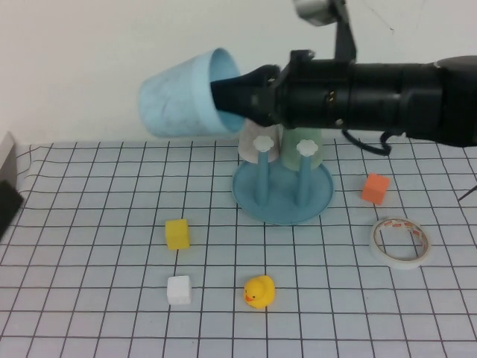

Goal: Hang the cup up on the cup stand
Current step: Adjust the cup with two arms

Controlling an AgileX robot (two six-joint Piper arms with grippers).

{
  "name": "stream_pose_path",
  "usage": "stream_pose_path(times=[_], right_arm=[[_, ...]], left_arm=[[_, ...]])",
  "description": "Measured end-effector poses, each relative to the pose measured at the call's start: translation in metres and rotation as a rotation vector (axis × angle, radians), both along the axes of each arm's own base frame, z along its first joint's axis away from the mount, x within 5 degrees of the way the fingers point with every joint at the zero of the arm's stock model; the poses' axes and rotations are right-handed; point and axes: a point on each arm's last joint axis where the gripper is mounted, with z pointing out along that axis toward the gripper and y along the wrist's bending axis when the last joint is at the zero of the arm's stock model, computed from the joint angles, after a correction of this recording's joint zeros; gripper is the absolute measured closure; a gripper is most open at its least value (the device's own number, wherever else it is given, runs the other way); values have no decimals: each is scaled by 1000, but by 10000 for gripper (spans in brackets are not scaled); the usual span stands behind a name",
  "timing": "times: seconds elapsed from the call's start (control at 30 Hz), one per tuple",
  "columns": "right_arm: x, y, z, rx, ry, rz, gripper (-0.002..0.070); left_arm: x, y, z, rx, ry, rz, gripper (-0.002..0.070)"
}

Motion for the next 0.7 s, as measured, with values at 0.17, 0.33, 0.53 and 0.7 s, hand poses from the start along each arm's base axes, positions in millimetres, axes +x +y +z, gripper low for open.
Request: stream_pose_path(times=[0.17, 0.33, 0.53, 0.7], right_arm=[[-11, 14, 0, -9, -44, 62, 652], [-12, 16, 0, -27, -83, 62, 652], [-16, 18, 1, -35, -163, 114, 652], [-21, 20, 3, -32, -225, 167, 652]], left_arm=[[-3, -11, 2, -150, 50, -138, 676], [-8, -17, 11, -385, 70, -244, 676], [-5, -17, 13, -525, 130, -257, 676], [7, -17, -5, -636, 267, -234, 676]])
